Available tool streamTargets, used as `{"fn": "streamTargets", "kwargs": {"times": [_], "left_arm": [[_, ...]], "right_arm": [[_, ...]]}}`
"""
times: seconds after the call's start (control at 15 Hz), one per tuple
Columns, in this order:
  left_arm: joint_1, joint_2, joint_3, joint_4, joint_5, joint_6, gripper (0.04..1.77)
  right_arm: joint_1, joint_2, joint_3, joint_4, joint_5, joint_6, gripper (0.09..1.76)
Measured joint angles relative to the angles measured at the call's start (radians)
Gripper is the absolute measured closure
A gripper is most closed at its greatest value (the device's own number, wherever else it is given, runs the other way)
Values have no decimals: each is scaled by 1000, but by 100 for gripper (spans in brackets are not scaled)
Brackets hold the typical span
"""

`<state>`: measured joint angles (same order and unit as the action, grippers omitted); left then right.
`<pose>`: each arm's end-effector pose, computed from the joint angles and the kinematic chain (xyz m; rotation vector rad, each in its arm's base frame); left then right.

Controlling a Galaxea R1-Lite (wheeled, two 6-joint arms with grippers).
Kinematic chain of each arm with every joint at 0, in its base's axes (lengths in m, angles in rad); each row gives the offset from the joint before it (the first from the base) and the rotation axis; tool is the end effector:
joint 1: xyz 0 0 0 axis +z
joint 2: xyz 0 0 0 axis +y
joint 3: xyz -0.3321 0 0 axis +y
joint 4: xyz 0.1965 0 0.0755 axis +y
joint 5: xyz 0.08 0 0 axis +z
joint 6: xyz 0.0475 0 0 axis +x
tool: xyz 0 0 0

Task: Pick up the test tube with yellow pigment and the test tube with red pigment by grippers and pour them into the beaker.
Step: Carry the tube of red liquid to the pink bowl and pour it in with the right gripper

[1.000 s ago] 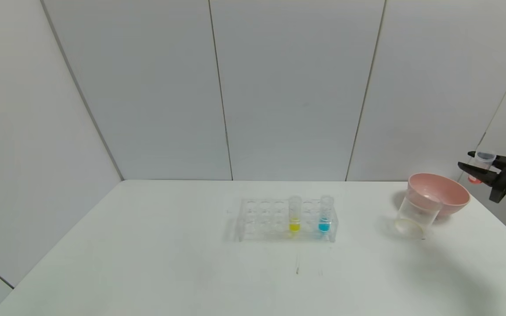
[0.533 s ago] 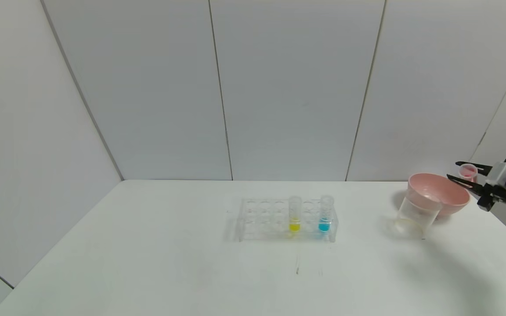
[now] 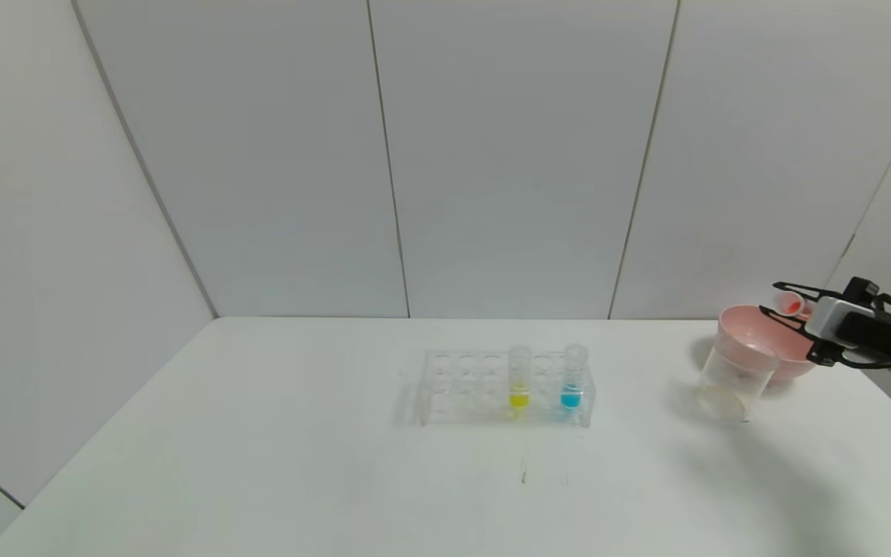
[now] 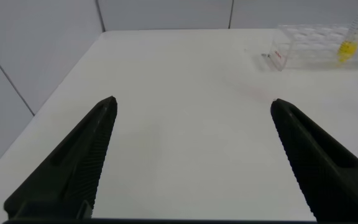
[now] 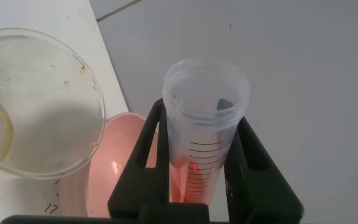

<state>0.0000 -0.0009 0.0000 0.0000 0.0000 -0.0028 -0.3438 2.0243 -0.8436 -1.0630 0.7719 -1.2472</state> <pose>-0.0082 0.0000 0.0755 -0.0028 -0.0009 0.0000 0.3909 -0.1047 0.1321 -1.1634 -0.1781 0.4302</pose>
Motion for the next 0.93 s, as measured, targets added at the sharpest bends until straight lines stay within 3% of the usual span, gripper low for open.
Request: {"fn": "streamTargets", "kwargs": {"times": [0.47,0.93], "left_arm": [[0,0,0,0,0,0,5],[0,0,0,0,0,0,5]], "right_arm": [[0,1,6,-10,-88,-220,129],[14,1,18,-40,-131,-279,129]]}}
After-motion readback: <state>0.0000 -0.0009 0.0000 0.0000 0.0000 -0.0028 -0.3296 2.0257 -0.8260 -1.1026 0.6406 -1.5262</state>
